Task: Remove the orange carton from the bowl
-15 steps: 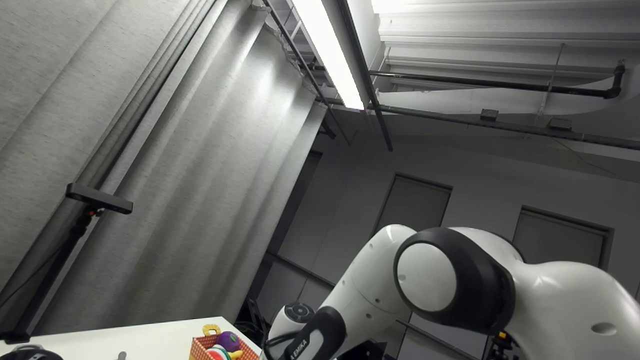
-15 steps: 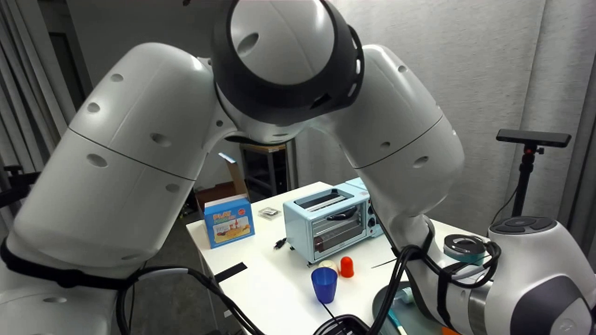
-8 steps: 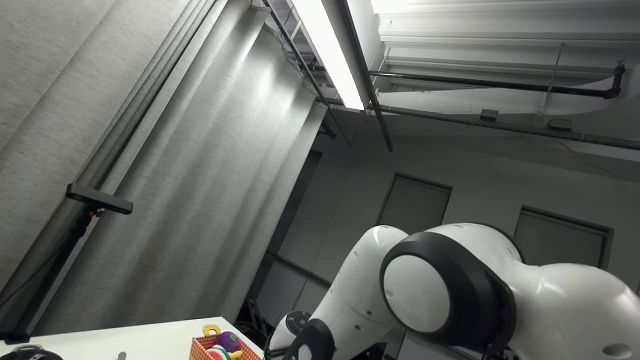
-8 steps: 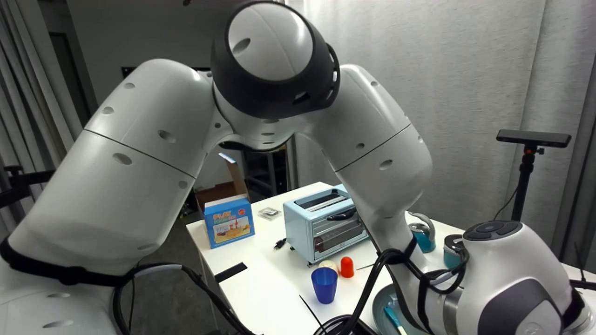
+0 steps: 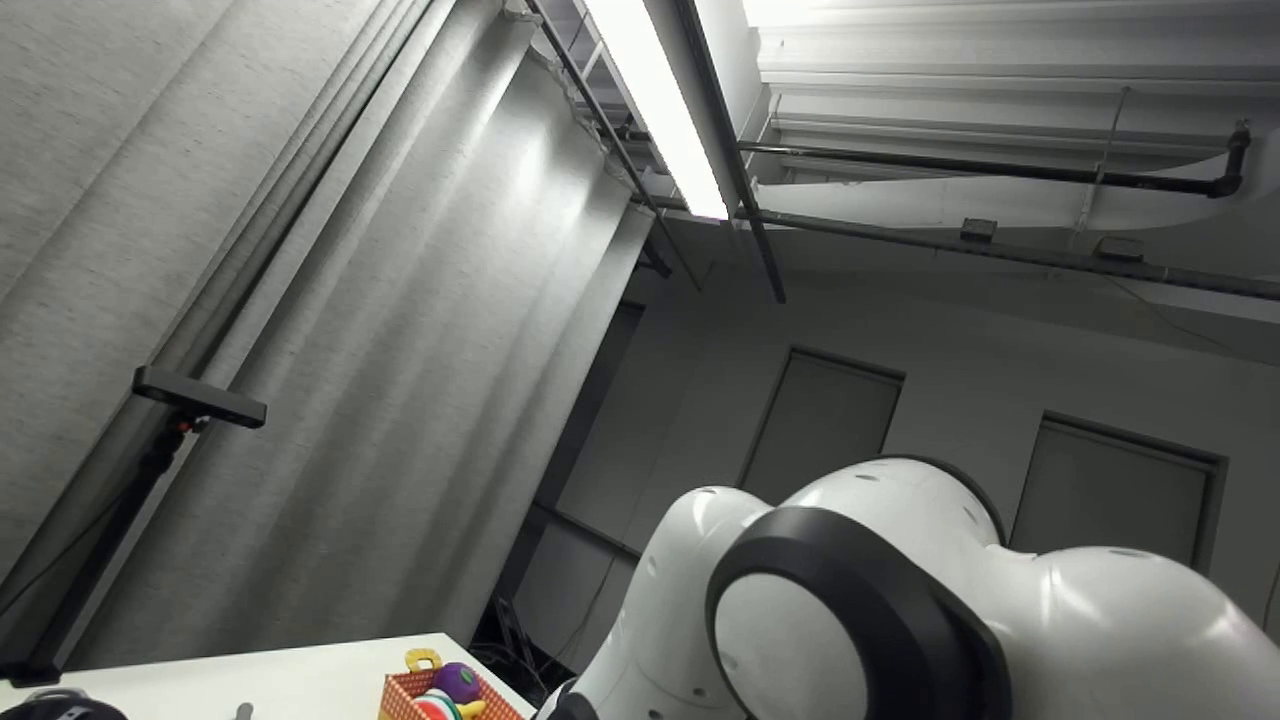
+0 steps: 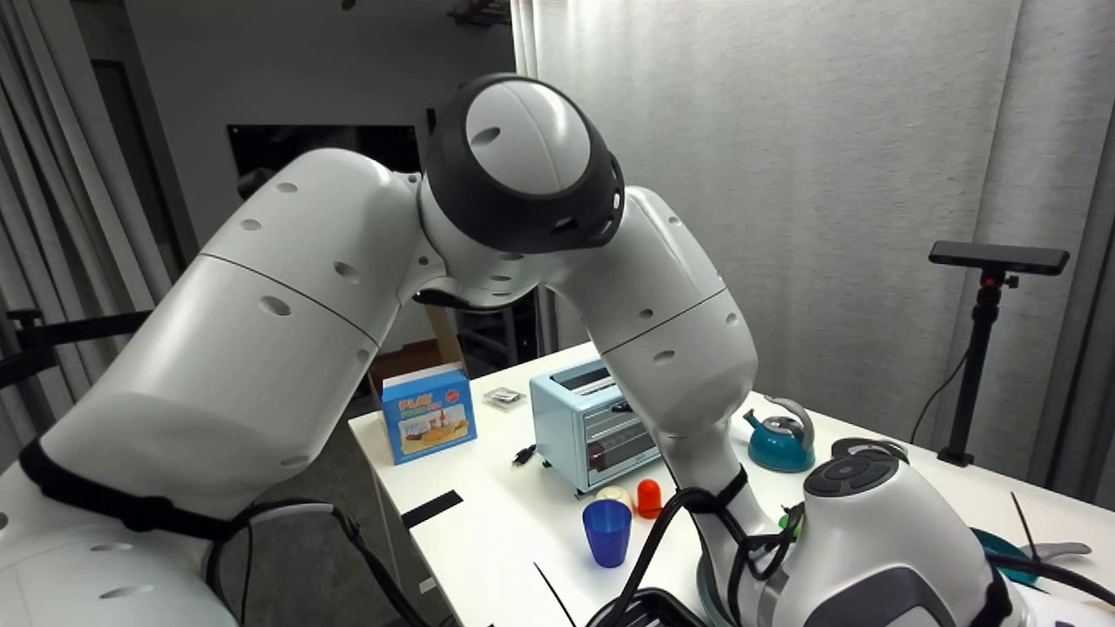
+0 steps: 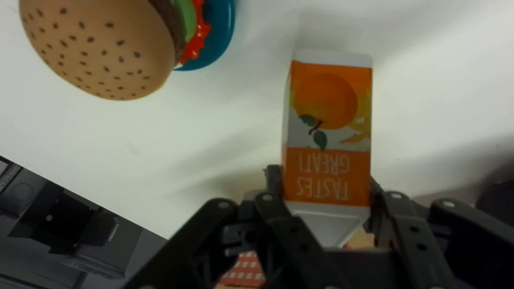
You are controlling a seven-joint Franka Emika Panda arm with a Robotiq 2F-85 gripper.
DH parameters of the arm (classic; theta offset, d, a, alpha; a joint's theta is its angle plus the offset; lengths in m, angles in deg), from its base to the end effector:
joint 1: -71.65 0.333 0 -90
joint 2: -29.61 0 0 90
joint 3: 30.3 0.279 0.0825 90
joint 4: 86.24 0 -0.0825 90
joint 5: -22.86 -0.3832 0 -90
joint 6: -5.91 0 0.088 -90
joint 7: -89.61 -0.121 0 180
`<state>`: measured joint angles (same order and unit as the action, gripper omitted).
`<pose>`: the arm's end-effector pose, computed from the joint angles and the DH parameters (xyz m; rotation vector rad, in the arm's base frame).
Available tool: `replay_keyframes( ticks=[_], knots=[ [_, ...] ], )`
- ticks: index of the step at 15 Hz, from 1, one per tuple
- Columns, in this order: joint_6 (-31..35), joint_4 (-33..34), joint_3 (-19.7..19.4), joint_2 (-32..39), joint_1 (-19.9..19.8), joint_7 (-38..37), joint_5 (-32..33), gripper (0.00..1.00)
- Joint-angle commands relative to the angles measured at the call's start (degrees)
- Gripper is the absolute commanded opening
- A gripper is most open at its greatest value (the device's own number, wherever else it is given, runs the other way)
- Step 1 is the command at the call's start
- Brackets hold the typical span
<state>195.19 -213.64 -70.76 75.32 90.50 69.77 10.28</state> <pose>0.4999 -0.2482 0.1169 2.4830 -0.8711 0.6707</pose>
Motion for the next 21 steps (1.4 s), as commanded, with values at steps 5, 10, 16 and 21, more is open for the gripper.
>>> replay_keyframes(
  ticks=[5,10,16,21],
  knots=[
    [7.7,-0.5,-2.2,7.5,6.7,-0.8,-16.2,0.2],
    [9.2,-0.1,-2.6,12.0,10.3,-0.4,-24.7,0.2],
    [8.6,0.1,-5.2,18.1,16.5,-1.5,-30.5,0.2],
    [8.0,0.3,-5.7,21.5,19.3,-1.4,-33.5,0.78]
  ],
)
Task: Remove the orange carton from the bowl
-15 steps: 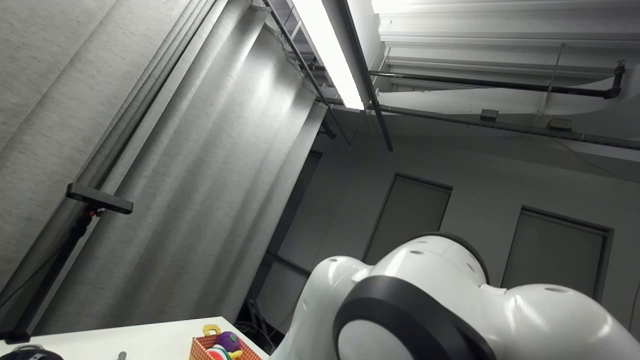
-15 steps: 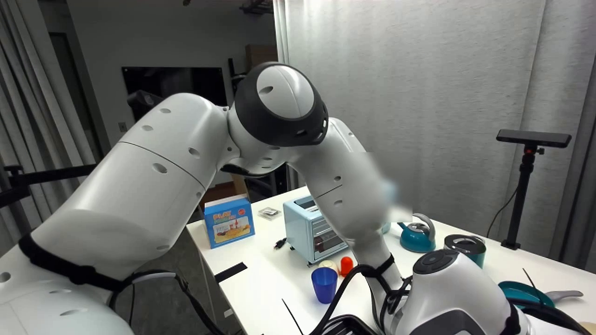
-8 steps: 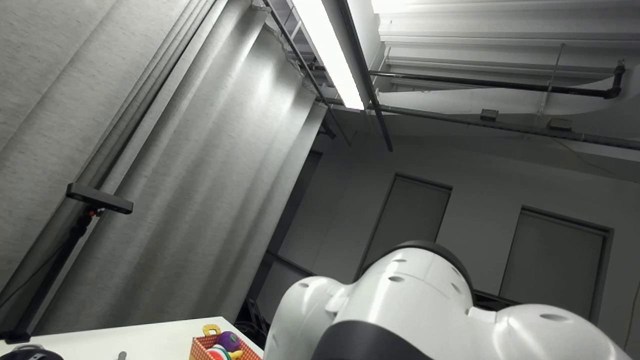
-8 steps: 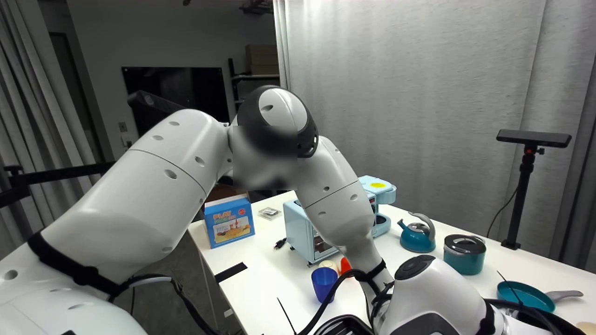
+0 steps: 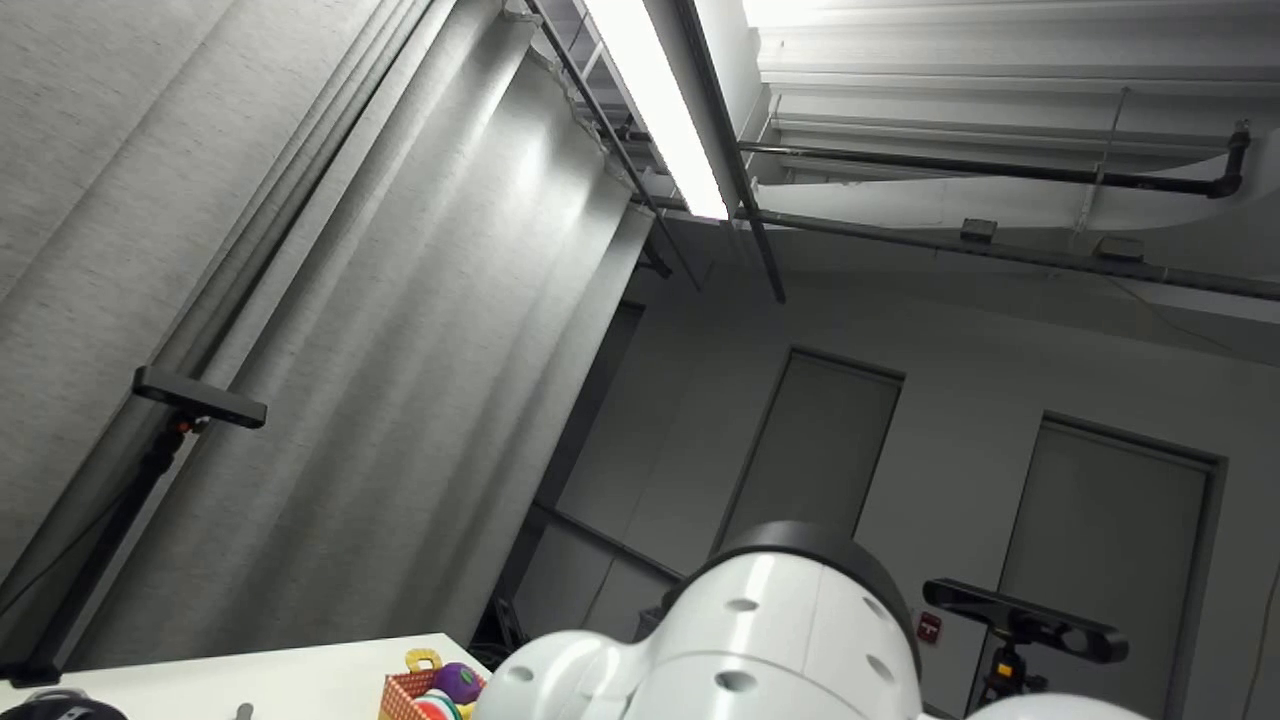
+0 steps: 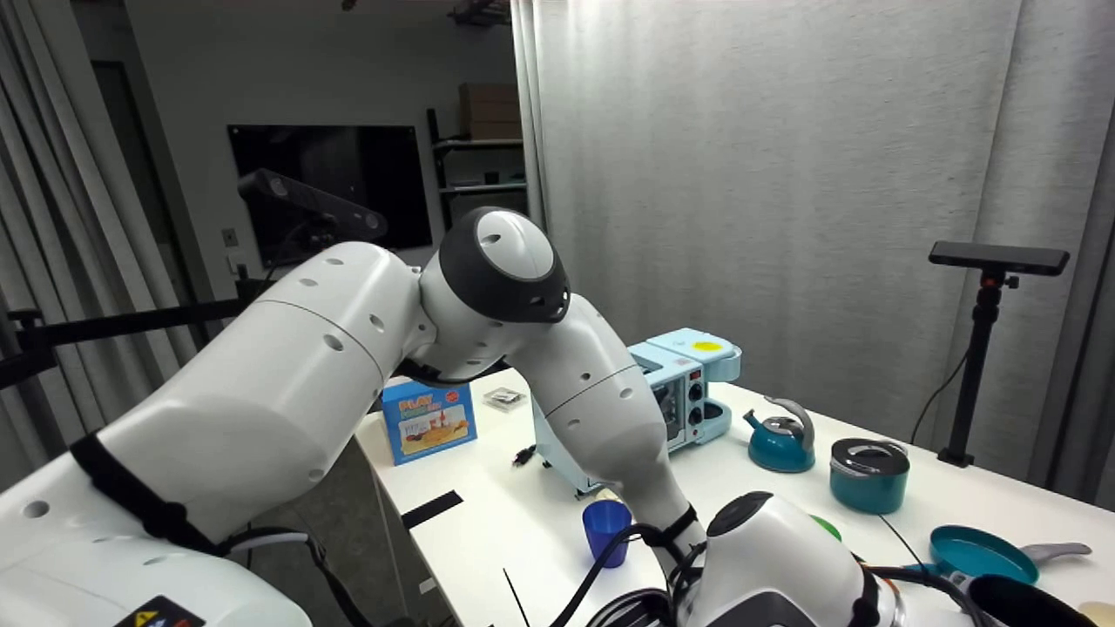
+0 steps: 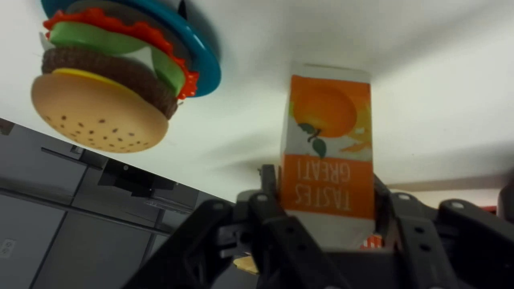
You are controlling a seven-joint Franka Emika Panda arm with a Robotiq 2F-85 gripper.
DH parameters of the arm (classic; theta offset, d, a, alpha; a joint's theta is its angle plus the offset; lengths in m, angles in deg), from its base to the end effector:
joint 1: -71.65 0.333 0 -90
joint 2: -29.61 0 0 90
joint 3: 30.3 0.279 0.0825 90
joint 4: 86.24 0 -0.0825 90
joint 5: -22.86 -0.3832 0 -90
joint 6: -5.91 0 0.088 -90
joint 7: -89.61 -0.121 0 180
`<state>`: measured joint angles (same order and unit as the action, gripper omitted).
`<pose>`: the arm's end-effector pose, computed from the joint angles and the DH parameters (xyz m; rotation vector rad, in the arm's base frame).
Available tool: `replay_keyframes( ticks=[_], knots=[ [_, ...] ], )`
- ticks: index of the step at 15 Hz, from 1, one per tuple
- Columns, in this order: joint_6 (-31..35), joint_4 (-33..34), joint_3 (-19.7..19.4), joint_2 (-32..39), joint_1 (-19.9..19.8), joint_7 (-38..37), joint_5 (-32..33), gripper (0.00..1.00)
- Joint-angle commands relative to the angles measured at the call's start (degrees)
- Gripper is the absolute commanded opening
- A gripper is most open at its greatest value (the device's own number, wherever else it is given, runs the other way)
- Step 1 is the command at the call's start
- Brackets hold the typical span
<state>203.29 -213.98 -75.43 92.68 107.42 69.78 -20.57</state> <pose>0.4795 -0.2155 0.0892 2.1926 -0.9711 0.8788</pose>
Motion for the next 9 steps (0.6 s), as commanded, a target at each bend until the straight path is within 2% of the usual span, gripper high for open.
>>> replay_keyframes(
  ticks=[1,4,9],
  knots=[
    [-0.3,0.7,-1.0,4.8,2.7,-1.4,-2.9,0.81],
    [-0.6,0.9,-0.9,6.1,3.4,-1.4,-3.2,0.99],
    [-0.6,0.9,-1.1,6.7,3.8,-1.3,-3.1,1.0]
  ],
)
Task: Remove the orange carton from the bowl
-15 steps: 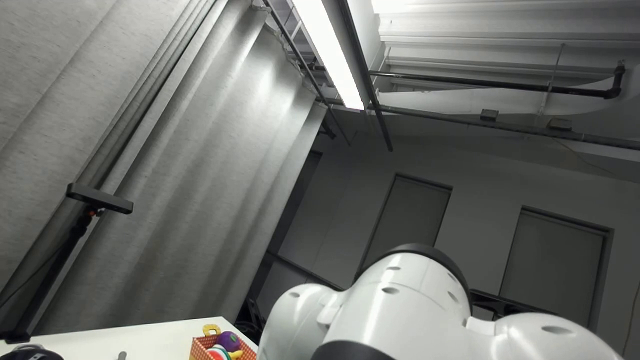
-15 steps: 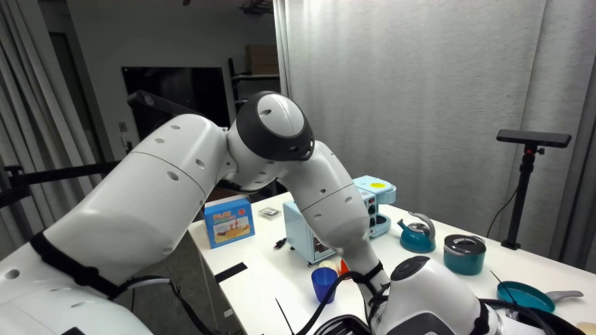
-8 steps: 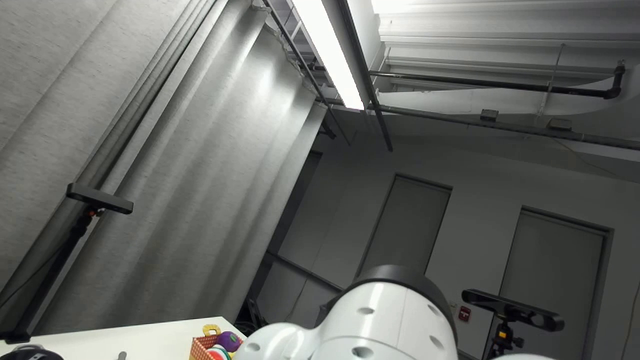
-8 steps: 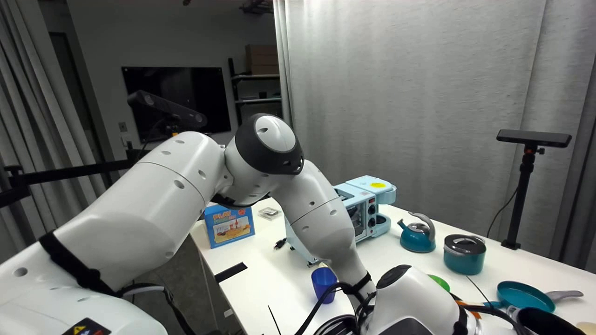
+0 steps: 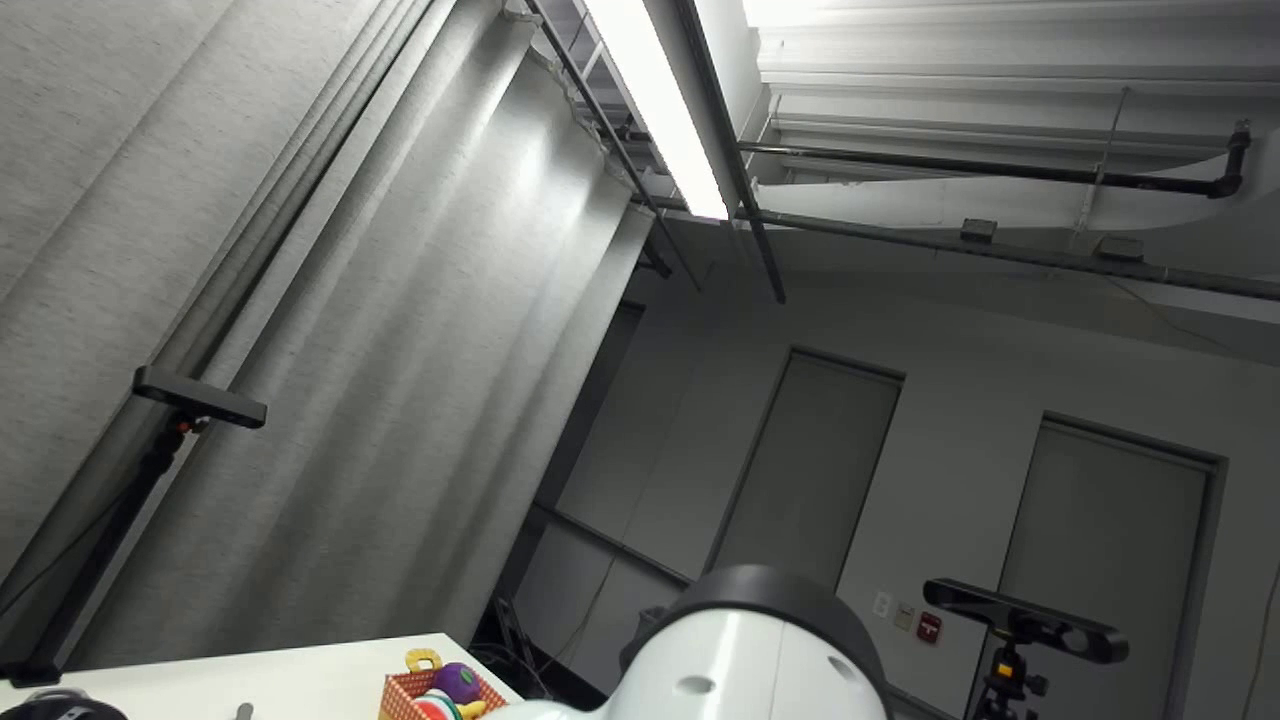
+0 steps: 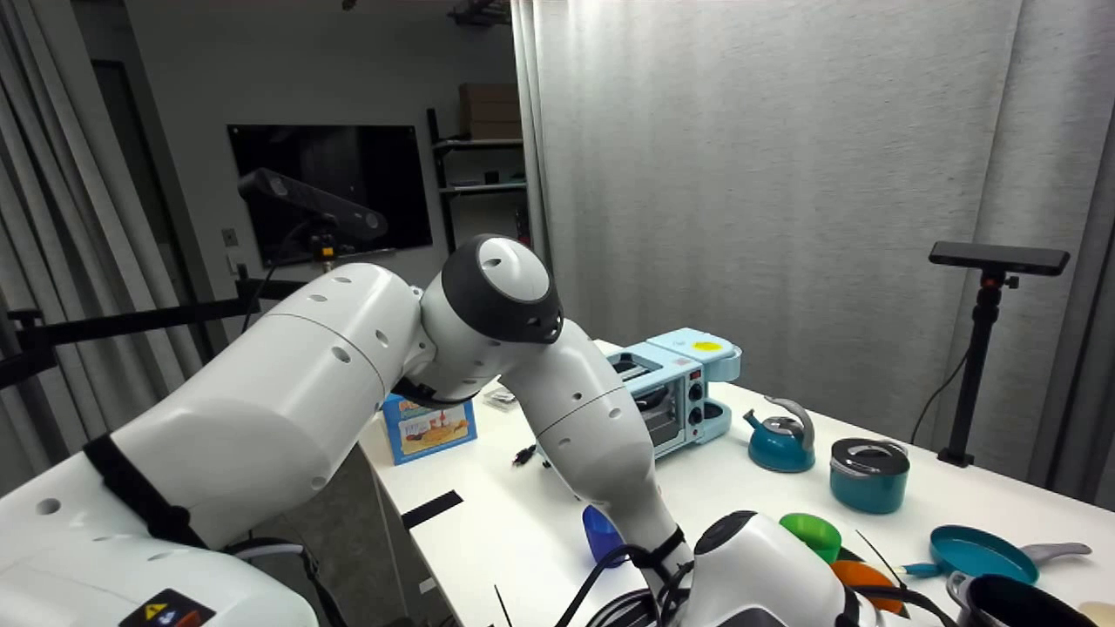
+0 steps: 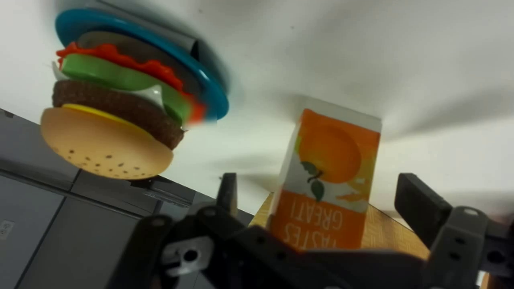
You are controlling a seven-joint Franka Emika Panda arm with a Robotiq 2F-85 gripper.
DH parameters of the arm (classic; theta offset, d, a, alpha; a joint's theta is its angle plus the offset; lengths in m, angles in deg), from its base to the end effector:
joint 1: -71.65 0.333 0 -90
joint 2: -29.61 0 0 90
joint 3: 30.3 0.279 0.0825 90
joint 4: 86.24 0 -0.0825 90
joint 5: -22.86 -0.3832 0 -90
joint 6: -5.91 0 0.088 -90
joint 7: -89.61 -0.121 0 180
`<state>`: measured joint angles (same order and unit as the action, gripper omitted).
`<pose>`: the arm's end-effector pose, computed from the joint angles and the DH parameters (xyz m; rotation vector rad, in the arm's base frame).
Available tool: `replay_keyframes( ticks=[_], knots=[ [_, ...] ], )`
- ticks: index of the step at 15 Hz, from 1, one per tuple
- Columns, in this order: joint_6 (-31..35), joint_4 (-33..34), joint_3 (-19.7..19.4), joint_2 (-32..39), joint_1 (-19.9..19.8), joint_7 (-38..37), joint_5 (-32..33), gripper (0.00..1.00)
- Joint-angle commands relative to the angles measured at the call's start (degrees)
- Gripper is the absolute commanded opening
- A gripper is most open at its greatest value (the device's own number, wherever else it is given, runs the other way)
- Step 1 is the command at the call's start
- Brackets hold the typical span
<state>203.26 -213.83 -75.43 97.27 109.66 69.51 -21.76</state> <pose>0.4713 -0.2103 0.0704 2.1802 -0.8994 0.8484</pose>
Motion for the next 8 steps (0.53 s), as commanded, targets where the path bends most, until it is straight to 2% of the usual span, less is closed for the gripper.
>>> replay_keyframes(
  ticks=[1,8],
  knots=[
    [-0.6,0.6,-1.1,2.0,1.7,-1.1,-1.9,1.0],
    [-0.9,-1.9,-3.8,1.5,5.1,-1.0,-4.1,1.0]
  ],
)
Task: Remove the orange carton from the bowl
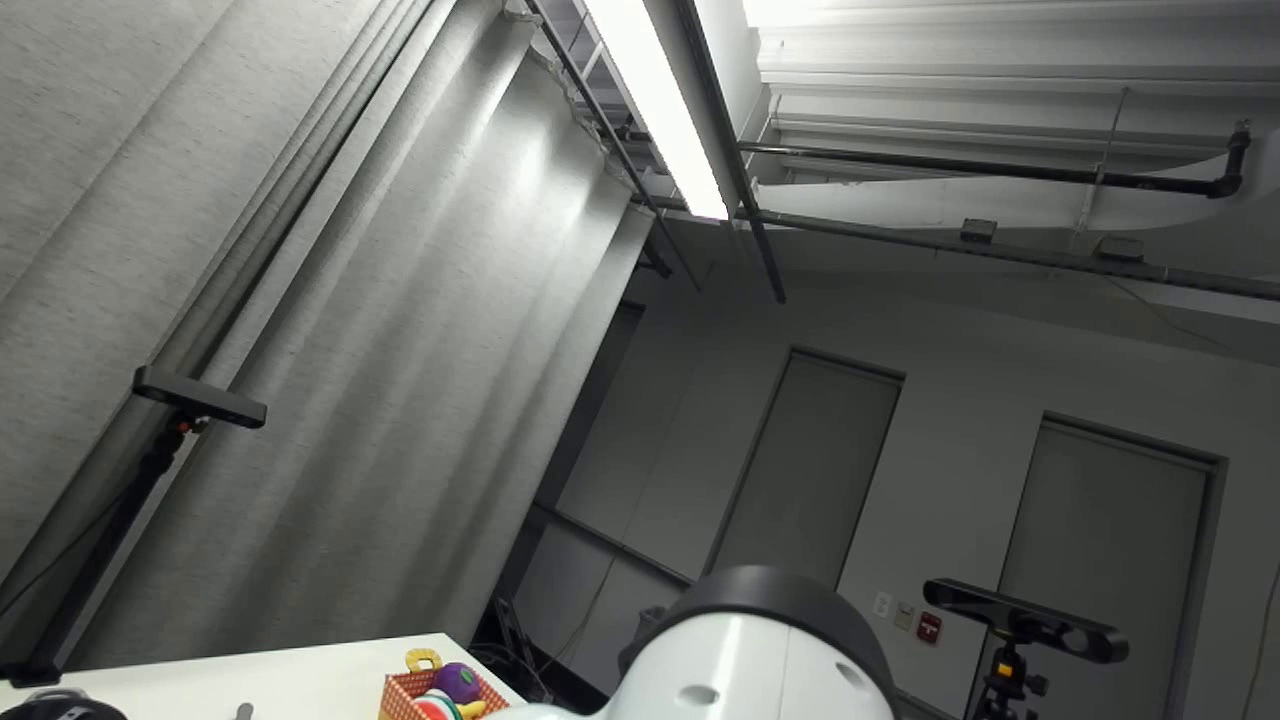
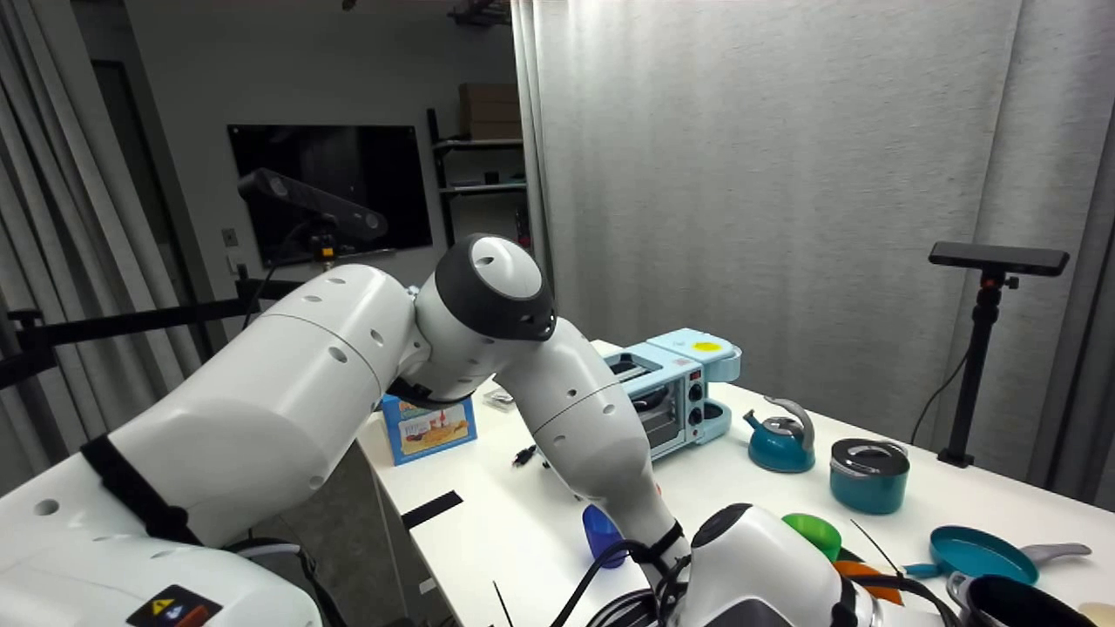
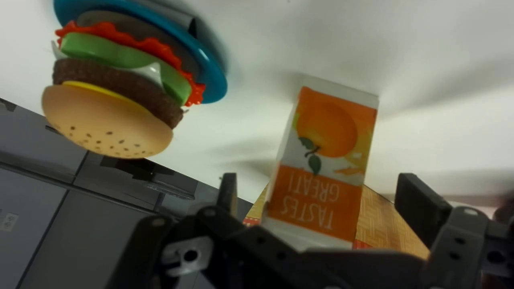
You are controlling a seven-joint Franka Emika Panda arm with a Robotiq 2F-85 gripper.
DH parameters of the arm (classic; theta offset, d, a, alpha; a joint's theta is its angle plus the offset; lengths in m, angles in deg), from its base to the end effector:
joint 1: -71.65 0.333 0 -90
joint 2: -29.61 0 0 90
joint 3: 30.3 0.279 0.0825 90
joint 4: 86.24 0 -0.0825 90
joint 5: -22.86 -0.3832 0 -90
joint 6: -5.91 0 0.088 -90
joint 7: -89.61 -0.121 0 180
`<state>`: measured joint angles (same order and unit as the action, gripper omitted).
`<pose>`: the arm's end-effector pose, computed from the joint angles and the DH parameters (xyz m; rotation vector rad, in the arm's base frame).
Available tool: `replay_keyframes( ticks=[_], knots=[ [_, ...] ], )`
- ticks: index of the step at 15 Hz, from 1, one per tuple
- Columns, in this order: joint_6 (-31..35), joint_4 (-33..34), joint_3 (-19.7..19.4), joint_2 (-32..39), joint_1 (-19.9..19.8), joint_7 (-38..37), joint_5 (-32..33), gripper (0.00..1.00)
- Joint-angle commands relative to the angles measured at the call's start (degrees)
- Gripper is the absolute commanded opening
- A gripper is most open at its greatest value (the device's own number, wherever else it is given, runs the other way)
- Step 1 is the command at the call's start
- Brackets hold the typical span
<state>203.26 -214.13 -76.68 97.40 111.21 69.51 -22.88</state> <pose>0.4745 -0.2085 0.0800 2.1613 -0.8981 0.8767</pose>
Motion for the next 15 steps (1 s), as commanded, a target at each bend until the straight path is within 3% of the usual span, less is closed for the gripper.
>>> replay_keyframes(
  ticks=[1,7,15],
  knots=[
    [-0.9,-2.0,-3.1,1.5,4.3,-0.9,-3.7,1.0],
    [-1.1,-6.2,-7.2,0.9,10.6,-0.5,-8.7,1.0],
    [-2.6,-12.0,-15.6,-0.8,20.3,1.0,-11.4,1.0]
  ],
)
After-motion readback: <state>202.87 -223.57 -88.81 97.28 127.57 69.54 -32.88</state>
